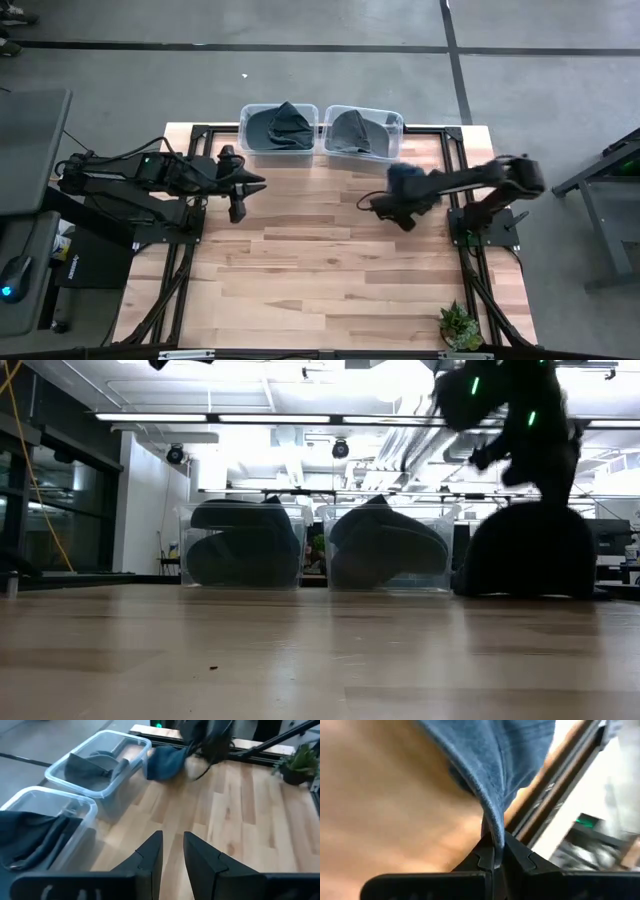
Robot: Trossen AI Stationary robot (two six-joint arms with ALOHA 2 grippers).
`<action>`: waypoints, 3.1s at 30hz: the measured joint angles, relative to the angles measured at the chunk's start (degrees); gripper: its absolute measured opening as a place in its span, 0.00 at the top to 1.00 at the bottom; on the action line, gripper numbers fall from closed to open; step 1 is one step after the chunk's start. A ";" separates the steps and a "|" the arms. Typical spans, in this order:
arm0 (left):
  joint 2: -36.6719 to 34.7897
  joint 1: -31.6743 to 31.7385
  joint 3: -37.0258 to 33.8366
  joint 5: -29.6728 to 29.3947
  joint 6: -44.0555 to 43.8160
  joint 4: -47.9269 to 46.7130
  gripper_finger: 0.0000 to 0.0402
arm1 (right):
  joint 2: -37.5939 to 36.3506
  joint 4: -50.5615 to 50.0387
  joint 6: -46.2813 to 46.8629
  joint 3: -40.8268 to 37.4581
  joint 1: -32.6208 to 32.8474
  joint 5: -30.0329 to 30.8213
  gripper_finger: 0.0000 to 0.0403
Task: Pick and place caps into container
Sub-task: Put the blue cap into the left transparent container
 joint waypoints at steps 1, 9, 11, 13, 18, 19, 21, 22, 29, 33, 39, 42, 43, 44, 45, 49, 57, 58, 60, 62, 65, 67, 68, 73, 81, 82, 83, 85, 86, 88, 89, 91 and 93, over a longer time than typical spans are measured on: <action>0.02 0.00 0.00 -0.15 0.51 0.05 0.82 | -2.07 -0.58 0.64 0.82 0.88 -1.44 0.98; 1.90 0.00 0.02 -0.29 2.48 3.72 0.82 | -15.73 -2.03 7.70 7.72 6.74 -5.22 0.98; 2.41 0.00 0.01 -0.25 2.65 4.01 0.82 | -17.70 -2.08 8.68 9.28 7.57 -5.19 0.98; 3.32 0.00 0.00 -0.28 2.71 5.61 0.82 | -19.07 -2.13 8.79 10.91 8.37 -5.07 0.98; 5.60 0.00 0.02 0.00 2.65 7.33 0.82 | -20.15 -2.17 5.17 15.27 9.82 -5.36 0.98; 6.22 0.00 0.02 0.24 2.40 8.06 0.82 | -20.13 -2.16 3.93 16.23 10.02 -5.61 0.98; 7.57 0.00 -0.01 0.38 2.30 8.31 0.82 | -20.11 -2.03 1.38 17.96 10.15 -6.24 0.98; 8.36 0.00 -0.02 0.38 2.27 8.77 0.82 | -20.11 -1.98 0.07 18.83 10.14 -6.67 0.98; 13.00 0.00 0.06 0.43 1.16 14.50 0.82 | -20.07 -0.77 -9.37 25.77 10.11 -7.37 0.98; 14.90 0.00 0.05 1.18 1.16 21.37 0.82 | -20.07 0.67 -15.00 30.53 10.09 -6.50 0.98; 17.81 0.00 0.03 1.20 2.14 30.65 0.82 | -20.09 3.39 -23.72 38.69 10.09 -4.39 0.98; 18.71 0.00 0.02 1.13 2.38 34.19 0.82 | -20.13 5.63 -27.86 42.54 10.09 -4.13 0.98; 19.28 0.00 0.02 0.96 2.79 35.94 0.82 | -20.13 6.49 -29.15 43.73 10.09 -4.43 0.98; 19.90 0.00 0.02 0.49 3.47 37.69 0.82 | -20.13 7.28 -30.34 44.84 10.07 -4.82 0.98; 20.52 0.01 0.02 -0.27 4.20 39.05 0.82 | -20.13 8.05 -31.43 45.83 10.09 -5.26 0.98; 22.18 0.02 -0.02 -1.64 8.32 46.88 0.82 | -20.13 10.60 -35.28 49.54 10.07 -8.13 0.98; 24.06 0.00 -0.03 -3.51 15.44 57.08 0.82 | -20.37 11.33 -38.86 54.10 10.07 -10.83 0.98; 24.06 0.00 -0.04 -3.36 16.42 58.28 0.82 | -20.54 11.29 -39.14 54.18 10.03 -10.82 0.98; 23.96 0.01 -0.02 -2.05 17.64 61.19 0.82 | -20.96 10.88 -39.45 54.18 9.89 -10.78 0.98; 23.91 0.00 0.00 -0.12 18.56 63.09 0.81 | -21.29 10.50 -39.56 54.18 9.89 -9.83 0.98; 23.96 0.00 0.00 0.36 18.80 64.76 0.75 | -21.60 10.51 -39.69 54.18 9.89 -8.84 0.98; 23.93 0.00 0.00 0.19 18.72 65.04 0.68 | -21.66 10.64 -39.72 54.18 9.89 -8.73 0.98; 23.93 0.00 0.00 -0.12 18.55 64.97 0.65 | -21.68 10.73 -39.76 54.18 9.89 -8.65 0.98; 23.96 0.00 0.00 -0.60 18.43 65.02 0.46 | -21.62 11.17 -39.86 54.16 9.89 -8.65 0.98; 23.93 0.00 0.00 -0.15 19.09 67.47 0.37 | -20.66 13.12 -39.82 54.16 9.89 -8.65 0.98; 23.93 0.00 0.00 -0.06 19.16 67.83 0.37 | -20.27 13.22 -39.80 54.16 9.89 -8.76 0.98; 23.93 0.00 0.00 -0.05 19.19 68.05 0.37 | -19.75 13.37 -39.81 54.14 9.89 -8.84 0.98; 23.93 0.00 0.00 -0.03 19.19 68.12 0.37 | -18.56 14.00 -39.86 54.14 9.89 -8.86 0.98; 23.93 0.00 0.00 -0.03 19.19 68.07 0.37 | -17.90 14.30 -40.05 54.14 9.89 -8.73 0.98; 23.93 0.00 0.00 -0.01 19.19 68.53 0.37 | -16.78 14.81 -40.74 54.07 9.89 -8.47 0.98; 23.93 0.00 0.00 -0.01 19.20 68.79 0.37 | -16.27 15.16 -40.91 54.03 9.89 -8.47 0.98; 23.93 0.00 0.00 -0.01 19.19 68.81 0.38 | -15.57 16.04 -40.91 54.03 9.89 -8.43 0.98; 23.93 0.00 0.00 -0.01 19.19 68.80 0.43 | -15.09 16.09 -40.91 54.03 9.89 -8.11 0.98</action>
